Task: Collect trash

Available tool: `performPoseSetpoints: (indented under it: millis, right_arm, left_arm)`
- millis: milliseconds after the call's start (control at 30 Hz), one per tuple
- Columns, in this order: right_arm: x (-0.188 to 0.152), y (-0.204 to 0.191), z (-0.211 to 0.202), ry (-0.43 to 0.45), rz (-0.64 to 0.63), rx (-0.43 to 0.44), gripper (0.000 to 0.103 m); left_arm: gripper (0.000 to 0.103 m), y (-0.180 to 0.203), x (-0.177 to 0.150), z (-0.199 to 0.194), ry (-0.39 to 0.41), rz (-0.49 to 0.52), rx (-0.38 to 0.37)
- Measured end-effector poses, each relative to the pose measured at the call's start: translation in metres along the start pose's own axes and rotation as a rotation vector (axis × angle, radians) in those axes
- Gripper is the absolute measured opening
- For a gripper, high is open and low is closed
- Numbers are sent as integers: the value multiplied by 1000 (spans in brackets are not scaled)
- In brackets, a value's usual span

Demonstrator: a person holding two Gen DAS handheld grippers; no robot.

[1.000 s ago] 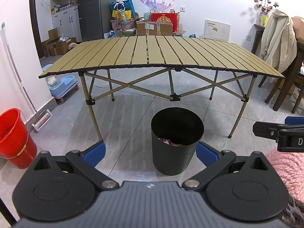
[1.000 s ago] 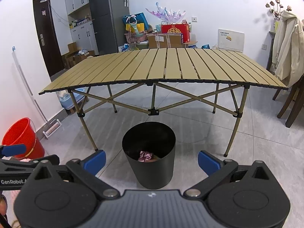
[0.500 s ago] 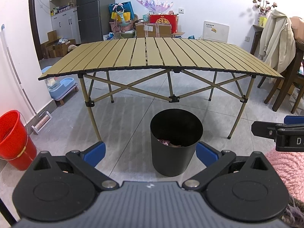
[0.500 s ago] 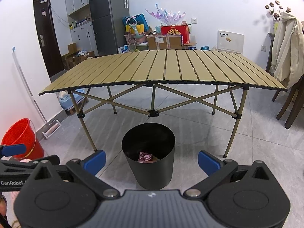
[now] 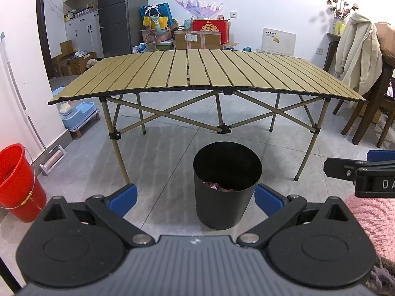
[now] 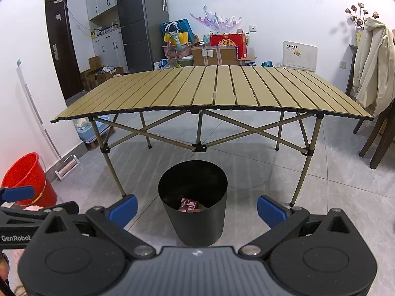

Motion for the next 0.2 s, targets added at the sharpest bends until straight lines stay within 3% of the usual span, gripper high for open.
performPoseSetpoints:
  millis: [200]
  right_arm:
    - [0, 0, 0, -1, 0, 0, 103]
  left_arm:
    - [103, 1, 0, 0, 2, 7, -6]
Point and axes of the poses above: each gripper's, at about its wrist camera, not at the fingertips, and z roughly the way its jaws point, y to its right, x to its top, the point moved 7 cm from there along z, roughly the way its jaws point, and after that the axes turned 9 degrees about z, right-handed, at the moved point
